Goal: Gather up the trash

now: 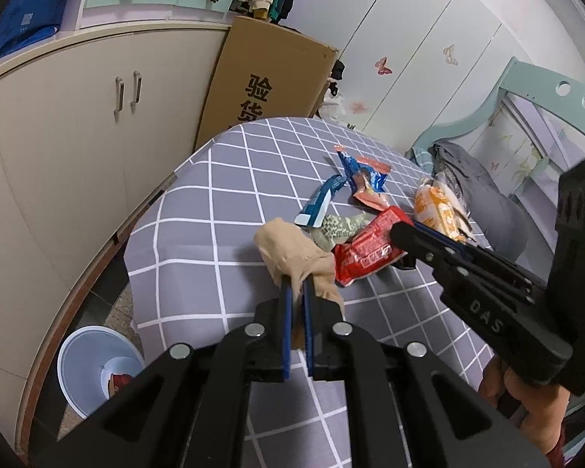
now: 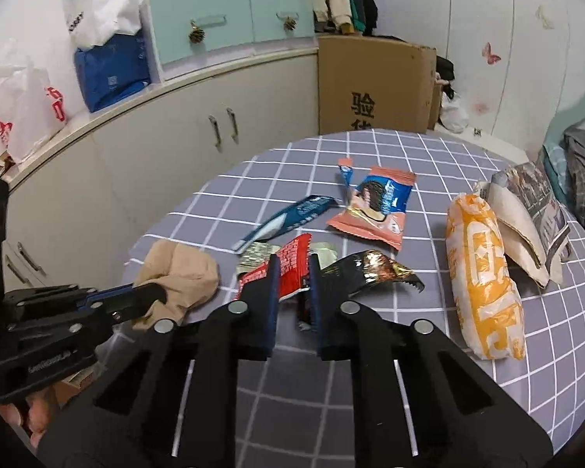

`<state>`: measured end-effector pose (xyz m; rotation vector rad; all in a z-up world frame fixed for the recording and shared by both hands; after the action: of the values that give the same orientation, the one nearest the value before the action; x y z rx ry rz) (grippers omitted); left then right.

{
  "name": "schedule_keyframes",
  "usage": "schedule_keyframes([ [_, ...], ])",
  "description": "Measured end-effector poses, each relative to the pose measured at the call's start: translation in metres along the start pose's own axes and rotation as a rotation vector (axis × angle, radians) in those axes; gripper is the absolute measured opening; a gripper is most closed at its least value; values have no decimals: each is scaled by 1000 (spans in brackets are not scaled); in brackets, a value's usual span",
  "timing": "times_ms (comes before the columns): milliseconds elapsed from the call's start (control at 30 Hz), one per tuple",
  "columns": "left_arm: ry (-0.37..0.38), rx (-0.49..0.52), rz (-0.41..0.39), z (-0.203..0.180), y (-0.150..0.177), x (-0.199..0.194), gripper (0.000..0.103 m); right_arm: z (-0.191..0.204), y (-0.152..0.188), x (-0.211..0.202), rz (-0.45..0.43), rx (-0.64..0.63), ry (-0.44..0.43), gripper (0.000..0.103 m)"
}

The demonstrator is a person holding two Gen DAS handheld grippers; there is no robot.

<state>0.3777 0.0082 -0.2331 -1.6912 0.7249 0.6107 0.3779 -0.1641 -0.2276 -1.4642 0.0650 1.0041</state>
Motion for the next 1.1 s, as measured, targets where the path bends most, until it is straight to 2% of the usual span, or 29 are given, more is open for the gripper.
schedule_keyframes([
  [167, 21, -14, -25, 6, -1, -16, 5, 25, -3, -15, -22, -22, -42, 2],
  [433, 45, -62, -82, 36, 0, -53, 5, 74, -16, -37, -66, -62, -104, 1],
  [500, 53, -69, -84, 42, 1, -59, 5, 82, -18, -35, -64, -77, -90, 1],
  [733, 98, -79, -21, 53, 21, -55, 5, 63, 4, -13, 33, -9, 3, 3],
  [867, 106, -93, -9, 59, 28, -50, 5, 58, 15, -2, 55, 29, 0, 4],
  [900, 107, -95, -7, 60, 28, -49, 5, 62, 14, 1, 55, 24, -12, 7],
  [933, 105, -96, -4, 60, 29, -48, 5, 67, 11, 5, 51, 24, -31, 29],
  [967, 103, -98, -2, 62, 29, -47, 5, 69, 9, 7, 43, 34, -44, 66],
  [1000, 102, -101, -1, 63, 29, -45, 5, 70, 5, 10, 28, 58, -55, 71],
  [1100, 96, -101, -1, 66, 30, -44, 5, 79, 1, 27, 43, 60, -62, 71],
])
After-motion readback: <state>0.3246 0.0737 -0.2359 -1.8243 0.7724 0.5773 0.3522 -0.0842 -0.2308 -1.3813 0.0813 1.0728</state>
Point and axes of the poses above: each gripper's, at about its wrist camera, not at the fingertips, and x roughly the way its jaws point, z to its left, y to its underside, the point moved 9 cm from there along x, roughly the way its jaws point, and after that the axes turned 14 degrees about -y, right-handed, at the moved point
